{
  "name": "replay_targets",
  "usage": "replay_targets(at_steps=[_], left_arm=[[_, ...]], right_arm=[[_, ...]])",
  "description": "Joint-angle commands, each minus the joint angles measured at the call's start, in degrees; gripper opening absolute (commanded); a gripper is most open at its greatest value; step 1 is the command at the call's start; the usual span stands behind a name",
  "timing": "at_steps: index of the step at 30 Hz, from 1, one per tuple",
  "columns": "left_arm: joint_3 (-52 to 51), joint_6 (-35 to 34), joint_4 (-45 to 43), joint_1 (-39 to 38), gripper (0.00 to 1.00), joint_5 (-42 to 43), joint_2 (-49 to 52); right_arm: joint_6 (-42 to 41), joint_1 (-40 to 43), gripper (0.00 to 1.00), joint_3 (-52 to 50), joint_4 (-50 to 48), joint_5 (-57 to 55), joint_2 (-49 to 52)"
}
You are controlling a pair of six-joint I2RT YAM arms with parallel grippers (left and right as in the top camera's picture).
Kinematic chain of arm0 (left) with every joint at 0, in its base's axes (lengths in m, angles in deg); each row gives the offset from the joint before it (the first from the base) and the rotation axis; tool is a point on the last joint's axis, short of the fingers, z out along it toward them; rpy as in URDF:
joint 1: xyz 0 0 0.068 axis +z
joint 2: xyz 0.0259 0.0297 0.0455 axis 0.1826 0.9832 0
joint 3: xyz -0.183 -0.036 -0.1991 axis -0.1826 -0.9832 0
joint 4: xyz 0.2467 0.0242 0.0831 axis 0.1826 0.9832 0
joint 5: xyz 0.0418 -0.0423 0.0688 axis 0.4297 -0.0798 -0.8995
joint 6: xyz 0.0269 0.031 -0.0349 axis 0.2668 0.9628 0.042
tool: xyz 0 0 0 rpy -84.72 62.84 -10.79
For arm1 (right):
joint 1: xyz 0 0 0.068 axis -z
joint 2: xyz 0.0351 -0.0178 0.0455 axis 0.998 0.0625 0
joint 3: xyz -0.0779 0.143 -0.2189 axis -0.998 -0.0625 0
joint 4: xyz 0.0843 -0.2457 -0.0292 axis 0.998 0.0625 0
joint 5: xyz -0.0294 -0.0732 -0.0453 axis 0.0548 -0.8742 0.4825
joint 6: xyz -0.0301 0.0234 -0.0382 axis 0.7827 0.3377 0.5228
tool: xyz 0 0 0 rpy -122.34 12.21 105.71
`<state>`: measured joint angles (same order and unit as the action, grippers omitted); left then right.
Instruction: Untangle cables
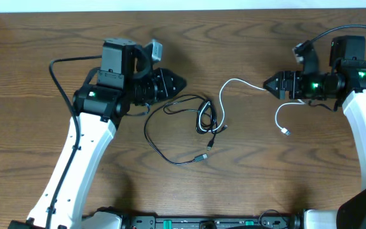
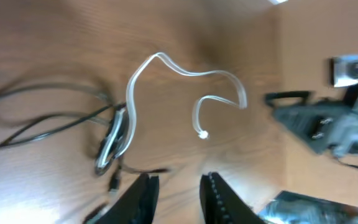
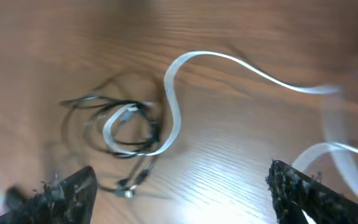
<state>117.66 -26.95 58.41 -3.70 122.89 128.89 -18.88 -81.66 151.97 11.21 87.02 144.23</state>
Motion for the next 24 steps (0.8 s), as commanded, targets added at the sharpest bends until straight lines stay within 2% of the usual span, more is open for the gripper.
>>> replay_targets(at_steps=[1, 8, 14, 20, 24], left_arm=[[1.0, 8.0, 2.8, -3.4, 0.29, -7.2, 4.2], [1.0, 13.4, 0.0, -9.7, 0.32, -8.1, 12.9], [1.0, 13.4, -0.9, -12.6, 0.36, -19.9, 20.8], [1.0, 13.4, -3.2, -12.8, 0.36, -20.0, 26.3], [1.0, 13.4, -6.1, -12.8, 0.32, -20.1, 29.0]], right_arm=[[-8.5, 1.3, 0.84, 0.5, -0.1, -10.2, 0.1], [-8.5, 1.6, 0.84, 0.5, 0.6, -10.2, 0.1], [-8.5, 1.6, 0.85, 0.5, 1.4, -10.2, 0.1], [-8.5, 1.6, 0.85, 0.5, 1.1, -10.2, 0.1], [-8.5, 1.4, 0.85, 0.5, 1.2, -10.2, 0.1]])
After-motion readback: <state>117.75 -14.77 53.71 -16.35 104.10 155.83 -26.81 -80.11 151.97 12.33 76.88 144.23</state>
